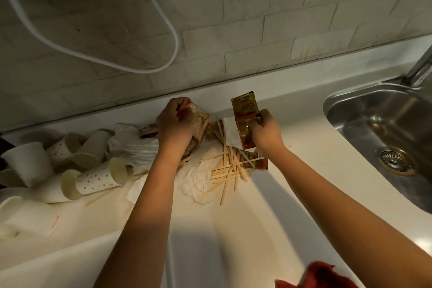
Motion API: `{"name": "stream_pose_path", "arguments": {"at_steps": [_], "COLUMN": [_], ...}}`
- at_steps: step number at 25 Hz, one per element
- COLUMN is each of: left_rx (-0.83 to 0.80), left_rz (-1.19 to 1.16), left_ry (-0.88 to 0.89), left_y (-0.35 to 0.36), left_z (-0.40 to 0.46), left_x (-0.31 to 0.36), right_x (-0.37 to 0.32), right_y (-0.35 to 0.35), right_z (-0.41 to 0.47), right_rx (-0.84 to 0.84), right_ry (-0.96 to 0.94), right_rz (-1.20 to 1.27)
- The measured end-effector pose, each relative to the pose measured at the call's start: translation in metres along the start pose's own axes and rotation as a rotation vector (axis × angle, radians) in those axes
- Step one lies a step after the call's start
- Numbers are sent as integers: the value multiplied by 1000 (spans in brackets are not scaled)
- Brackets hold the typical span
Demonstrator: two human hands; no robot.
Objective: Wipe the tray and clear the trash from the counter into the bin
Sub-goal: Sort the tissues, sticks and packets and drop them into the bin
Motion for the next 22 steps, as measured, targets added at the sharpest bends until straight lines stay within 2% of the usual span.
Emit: {"name": "stream_pose_path", "arguments": {"at_steps": [4, 9, 16, 19, 22], "left_rx": [-23, -168, -431, -557, -713], "left_rz": [-257, -539, -579, -562, -524], "left_ry": [-93, -319, -430, -449, -375], "left_y": [-5, 15, 57, 75, 91], "left_z": [-37, -102, -225, -287, -347], "left_x": [20, 45, 89, 107, 118], "right_x": [-10, -2, 55, 82, 119], "right_y": [-42, -107, -207, -250, -293], "right_z": [-40, -94, -175, -217, -267], "right_rx": [50, 157, 334, 415, 533], "right_ry": [-7, -43, 49, 5, -66], "right_rz": [147, 141, 133, 139, 229]}}
Point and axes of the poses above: each hand's wrist, its own z-axis towards the middle knuckle, its own y-axis out of the palm, x = y × z, the point moved 5 cm from there along z, towards the middle knuckle, and after that the axes turned 4 degrees about x, right-handed, at the moved point
